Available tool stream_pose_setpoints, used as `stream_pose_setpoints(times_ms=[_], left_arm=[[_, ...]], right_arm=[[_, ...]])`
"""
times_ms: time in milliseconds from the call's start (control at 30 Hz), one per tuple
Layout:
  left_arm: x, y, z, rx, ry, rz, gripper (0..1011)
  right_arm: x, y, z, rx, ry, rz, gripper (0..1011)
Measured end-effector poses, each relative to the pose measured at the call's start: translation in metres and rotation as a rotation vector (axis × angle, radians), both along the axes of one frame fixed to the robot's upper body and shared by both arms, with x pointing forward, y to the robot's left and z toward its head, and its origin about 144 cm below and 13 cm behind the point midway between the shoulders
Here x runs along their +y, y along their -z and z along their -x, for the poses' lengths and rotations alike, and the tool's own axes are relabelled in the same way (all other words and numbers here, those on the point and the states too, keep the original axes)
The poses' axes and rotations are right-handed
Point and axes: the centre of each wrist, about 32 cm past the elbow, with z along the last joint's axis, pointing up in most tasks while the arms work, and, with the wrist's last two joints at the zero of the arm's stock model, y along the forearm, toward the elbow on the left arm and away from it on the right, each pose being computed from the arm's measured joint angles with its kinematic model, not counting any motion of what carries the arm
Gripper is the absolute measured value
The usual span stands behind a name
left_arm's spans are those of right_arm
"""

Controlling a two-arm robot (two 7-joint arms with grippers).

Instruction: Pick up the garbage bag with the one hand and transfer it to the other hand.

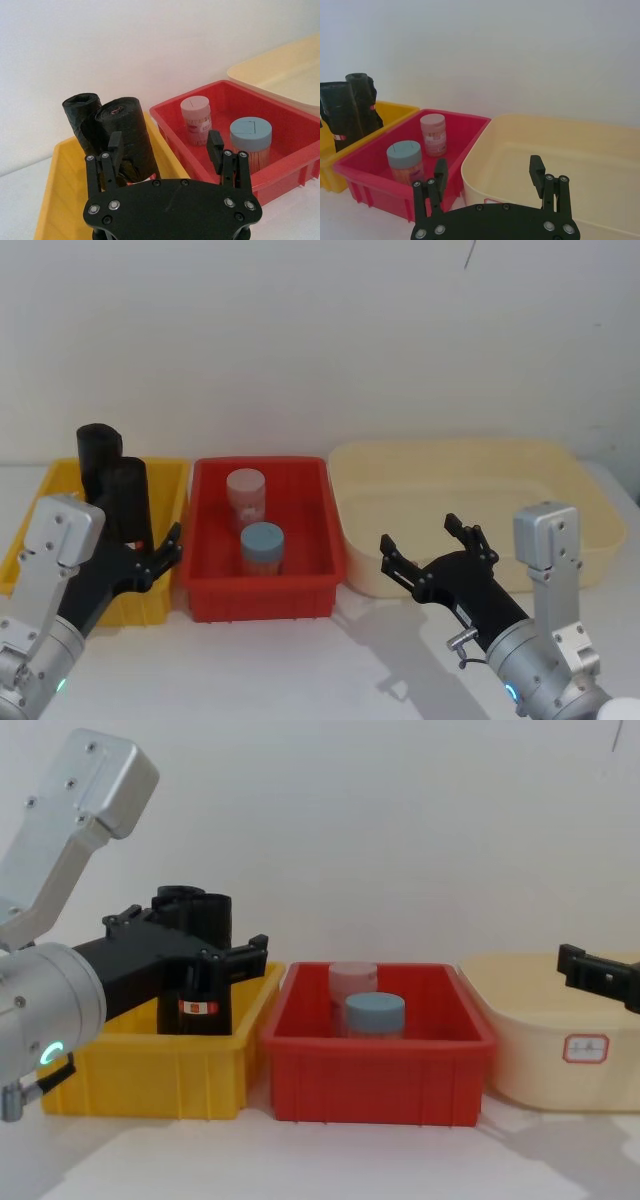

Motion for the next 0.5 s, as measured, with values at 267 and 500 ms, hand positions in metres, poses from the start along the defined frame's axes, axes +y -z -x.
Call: stream_pose_setpoints(times_ms=[267, 500], left_arm=[[0.0, 0.0, 0.0, 0.0, 0.0, 0.0, 1001], [0.0, 0.0, 0.0, 0.0, 0.0, 0.0, 1001]], right_arm=[[0.0, 0.0, 0.0, 0.0, 0.0, 0.0, 1000], [0.0, 0.0, 0.0, 0.0, 0.0, 0.0, 1001]])
